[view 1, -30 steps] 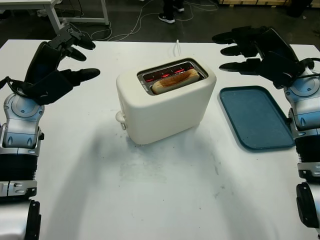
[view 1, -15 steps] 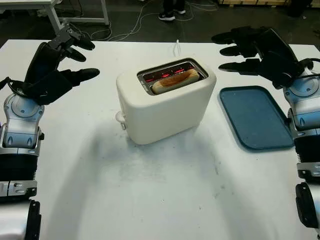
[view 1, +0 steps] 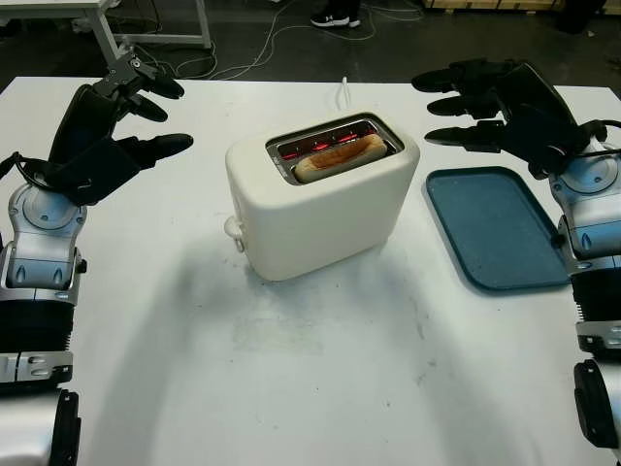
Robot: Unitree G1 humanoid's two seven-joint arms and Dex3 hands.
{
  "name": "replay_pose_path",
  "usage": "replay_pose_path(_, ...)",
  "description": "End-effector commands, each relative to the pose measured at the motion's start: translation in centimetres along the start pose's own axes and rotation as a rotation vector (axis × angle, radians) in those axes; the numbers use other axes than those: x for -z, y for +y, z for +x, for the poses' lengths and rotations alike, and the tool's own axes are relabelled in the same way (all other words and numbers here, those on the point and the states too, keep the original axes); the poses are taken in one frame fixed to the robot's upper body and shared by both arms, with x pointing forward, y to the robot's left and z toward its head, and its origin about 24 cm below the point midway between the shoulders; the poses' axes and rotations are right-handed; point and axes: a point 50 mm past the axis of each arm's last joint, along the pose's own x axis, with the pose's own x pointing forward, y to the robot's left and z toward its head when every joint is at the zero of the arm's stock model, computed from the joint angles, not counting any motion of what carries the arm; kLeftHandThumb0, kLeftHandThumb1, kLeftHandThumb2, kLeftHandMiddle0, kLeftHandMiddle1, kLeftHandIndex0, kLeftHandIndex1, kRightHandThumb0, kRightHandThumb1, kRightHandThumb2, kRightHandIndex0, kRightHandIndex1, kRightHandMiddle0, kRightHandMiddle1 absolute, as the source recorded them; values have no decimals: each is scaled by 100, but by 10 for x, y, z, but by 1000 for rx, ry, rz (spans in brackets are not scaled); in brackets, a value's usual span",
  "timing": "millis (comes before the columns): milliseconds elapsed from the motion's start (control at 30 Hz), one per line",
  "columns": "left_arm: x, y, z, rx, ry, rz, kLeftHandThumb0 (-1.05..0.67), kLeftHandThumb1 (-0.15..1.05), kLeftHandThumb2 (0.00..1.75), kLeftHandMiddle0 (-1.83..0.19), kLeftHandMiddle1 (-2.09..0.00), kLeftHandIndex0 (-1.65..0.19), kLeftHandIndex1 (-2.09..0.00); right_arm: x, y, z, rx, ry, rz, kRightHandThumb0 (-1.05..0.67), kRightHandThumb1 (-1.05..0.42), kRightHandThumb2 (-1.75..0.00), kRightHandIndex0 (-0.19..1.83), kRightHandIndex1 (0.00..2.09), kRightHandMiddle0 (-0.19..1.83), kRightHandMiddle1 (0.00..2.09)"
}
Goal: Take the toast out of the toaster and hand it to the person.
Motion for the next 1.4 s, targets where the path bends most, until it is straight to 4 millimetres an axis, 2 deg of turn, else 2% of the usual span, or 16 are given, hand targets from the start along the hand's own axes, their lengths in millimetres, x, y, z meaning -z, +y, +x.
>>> replay_pose_path(0,2,-1,-2,-3,1,1,-92,91,0,-15,-141,-18,-126,0,0,-2,5,-10,9,-11,-83,0,83,1,74,1)
replay_pose_path(233,3,-1,-2,8,12,5,-92,90,0,-15,-141,-18,-127,1,1,-1,5,4,8,-5,-81,0,83,1,74,1)
replay_pose_path(400,2,-1,-2,3,-4,8,-92,91,1,-15,-141,-18,-127,1,0,-1,10,-9,8,-11,-81,0,84,2,74,1)
replay_pose_path(533,4,-1,-2,8,10,-1,-93,91,0,-14,-141,-17,-127,2,1,-1,3,3,6,-6,-81,0,83,2,74,1)
replay_pose_path(733,3,-1,-2,-6,-1,-2,-93,91,0,-15,-141,-18,-127,1,-1,-1,7,-9,-3,-19,-81,0,84,2,75,1)
replay_pose_path(900,4,-1,-2,5,9,14,-93,91,1,-15,-142,-17,-128,0,-1,-1,7,-5,-5,-9,-81,0,84,2,75,1)
replay_pose_path(1000,3,-1,-3,-1,9,7,-92,91,1,-15,-140,-18,-127,-2,-6,0,27,-28,-2,-9,-80,0,83,1,75,1)
replay_pose_path(1133,2,-1,-2,-1,-2,10,-93,91,1,-15,-140,-18,-127,-20,-27,3,105,-116,20,-3,-74,0,87,3,78,2)
replay_pose_path(1200,3,-1,-2,2,3,3,-93,91,1,-15,-141,-18,-127,-29,-38,6,135,-164,63,-7,-70,-1,86,3,78,2)
replay_pose_path(1367,3,-1,-2,-3,4,0,-93,91,1,-14,-141,-18,-127,-70,-64,11,224,-345,84,-3,-61,-1,95,9,85,6)
